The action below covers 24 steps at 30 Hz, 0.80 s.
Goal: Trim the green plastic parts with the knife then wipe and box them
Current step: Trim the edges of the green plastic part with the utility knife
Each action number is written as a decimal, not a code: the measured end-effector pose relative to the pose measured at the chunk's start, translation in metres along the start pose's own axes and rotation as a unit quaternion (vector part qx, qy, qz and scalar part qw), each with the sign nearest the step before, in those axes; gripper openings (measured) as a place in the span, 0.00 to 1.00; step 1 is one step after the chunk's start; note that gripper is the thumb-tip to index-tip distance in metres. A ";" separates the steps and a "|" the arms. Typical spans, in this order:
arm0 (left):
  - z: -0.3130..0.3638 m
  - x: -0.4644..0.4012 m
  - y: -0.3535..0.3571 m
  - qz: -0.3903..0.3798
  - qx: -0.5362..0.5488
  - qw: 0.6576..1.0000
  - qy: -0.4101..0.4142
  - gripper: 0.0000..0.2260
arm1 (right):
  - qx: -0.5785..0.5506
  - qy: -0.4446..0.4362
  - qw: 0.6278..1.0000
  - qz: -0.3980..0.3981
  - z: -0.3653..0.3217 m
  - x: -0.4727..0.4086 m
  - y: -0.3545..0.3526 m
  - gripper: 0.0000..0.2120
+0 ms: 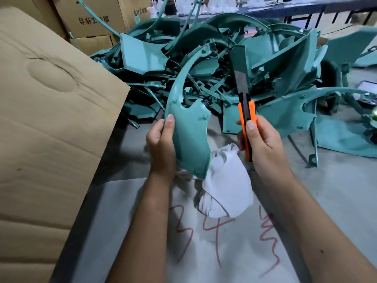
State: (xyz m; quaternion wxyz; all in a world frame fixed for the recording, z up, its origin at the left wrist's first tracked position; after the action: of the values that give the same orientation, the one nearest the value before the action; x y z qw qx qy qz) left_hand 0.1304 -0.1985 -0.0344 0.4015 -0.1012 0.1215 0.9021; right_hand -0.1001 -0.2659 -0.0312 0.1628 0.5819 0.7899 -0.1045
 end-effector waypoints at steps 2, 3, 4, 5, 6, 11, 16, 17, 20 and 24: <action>-0.009 -0.003 0.000 -0.022 -0.036 0.999 -0.023 0.18 | 0.005 -0.008 1.000 -0.018 0.000 0.003 0.004 0.19; -0.014 -0.003 0.002 -0.043 -0.057 0.997 -0.041 0.21 | 0.031 -0.019 0.999 -0.025 0.000 0.003 0.005 0.20; -0.018 -0.002 0.004 -0.067 -0.068 0.994 -0.061 0.24 | 0.075 -0.036 0.996 -0.032 -0.001 0.004 0.007 0.22; -0.021 -0.001 0.006 -0.087 -0.066 0.991 -0.078 0.25 | 0.118 -0.054 0.991 -0.040 -0.002 0.004 0.009 0.23; -0.023 0.001 0.008 -0.103 -0.058 0.989 -0.090 0.25 | 0.146 -0.066 0.986 -0.047 -0.003 0.004 0.011 0.24; -0.025 0.006 0.022 -0.228 -0.010 0.966 -0.125 0.22 | 0.153 -0.097 0.982 -0.059 -0.011 0.008 0.017 0.24; -0.020 0.012 0.034 -0.306 0.058 0.933 -0.182 0.16 | 0.138 -0.113 0.984 -0.029 -0.017 0.010 0.019 0.21; -0.019 0.013 0.035 -0.313 0.067 0.928 -0.190 0.15 | 0.151 -0.112 0.982 -0.021 -0.015 0.009 0.018 0.23; -0.015 0.019 0.038 -0.330 0.078 0.920 -0.198 0.16 | 0.195 -0.116 0.974 -0.001 -0.013 0.007 0.013 0.26; -0.011 0.025 0.043 -0.354 0.112 0.897 -0.241 0.17 | 0.273 -0.117 0.955 0.000 -0.009 0.005 0.013 0.25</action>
State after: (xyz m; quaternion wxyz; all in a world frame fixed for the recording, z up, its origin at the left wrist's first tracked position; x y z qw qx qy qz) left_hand 0.0832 -0.2122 -0.0463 0.7197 0.1291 0.0774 0.6777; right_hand -0.0900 -0.2540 -0.0242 0.0885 0.5883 0.7064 -0.3835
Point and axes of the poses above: each hand's wrist, its own x-axis away from the middle knuckle, its own y-axis out of the palm, z = x × y, the point moved 6 cm from there along -x, towards the middle knuckle, and after that the axes turned 4 degrees about -x, right-handed, at the moved point
